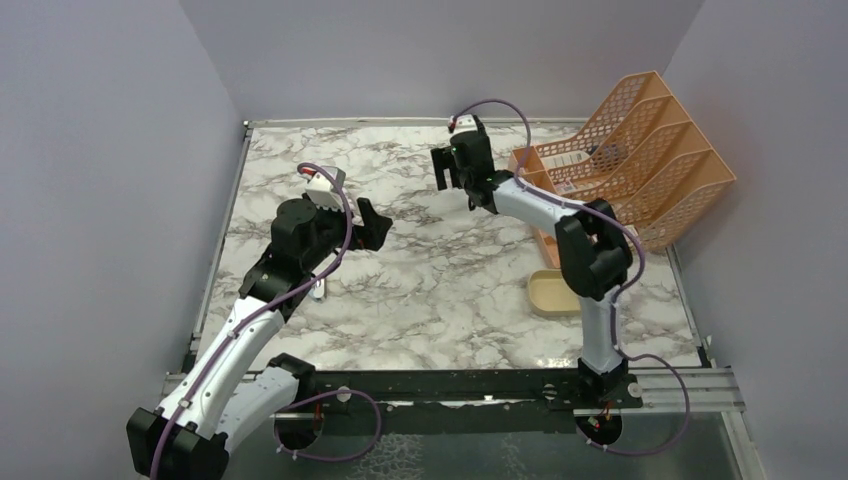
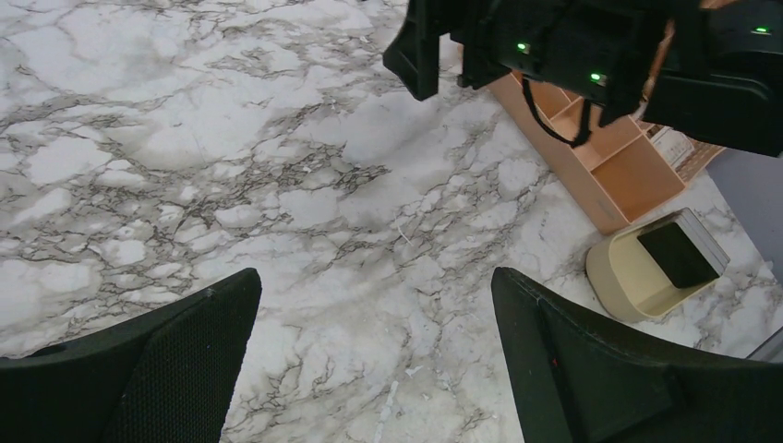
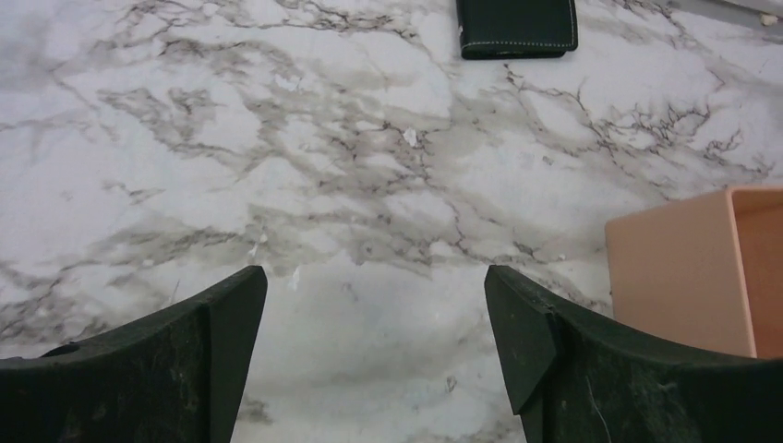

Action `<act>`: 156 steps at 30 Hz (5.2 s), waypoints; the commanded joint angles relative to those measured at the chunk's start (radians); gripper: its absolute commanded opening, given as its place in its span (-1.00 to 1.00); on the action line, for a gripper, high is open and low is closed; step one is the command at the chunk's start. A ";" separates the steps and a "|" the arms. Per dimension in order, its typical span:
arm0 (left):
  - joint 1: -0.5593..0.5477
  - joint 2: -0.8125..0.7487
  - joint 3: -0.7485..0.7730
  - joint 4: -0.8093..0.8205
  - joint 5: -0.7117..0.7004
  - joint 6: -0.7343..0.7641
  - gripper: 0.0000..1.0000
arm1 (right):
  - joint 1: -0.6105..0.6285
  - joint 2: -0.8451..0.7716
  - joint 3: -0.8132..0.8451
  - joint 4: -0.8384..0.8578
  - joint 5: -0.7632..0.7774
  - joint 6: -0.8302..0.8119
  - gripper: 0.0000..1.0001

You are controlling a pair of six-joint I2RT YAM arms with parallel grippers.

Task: Put the credit cards into the card holder
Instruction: Move the card holder to the center of the board, then open the card holder at the center of the board.

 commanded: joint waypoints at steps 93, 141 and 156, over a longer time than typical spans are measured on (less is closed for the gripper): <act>-0.010 -0.133 -0.046 -0.055 -0.299 0.016 0.97 | 0.157 -0.277 -0.323 -0.304 -0.321 0.171 -0.23; -0.041 -0.055 -0.038 -0.075 -0.188 -0.037 0.77 | 0.238 -0.291 -0.454 -0.160 -0.204 0.176 -0.98; -0.041 0.179 -0.109 -0.066 0.152 -0.235 0.42 | 0.238 -0.621 -0.678 -0.014 -0.430 0.433 -0.98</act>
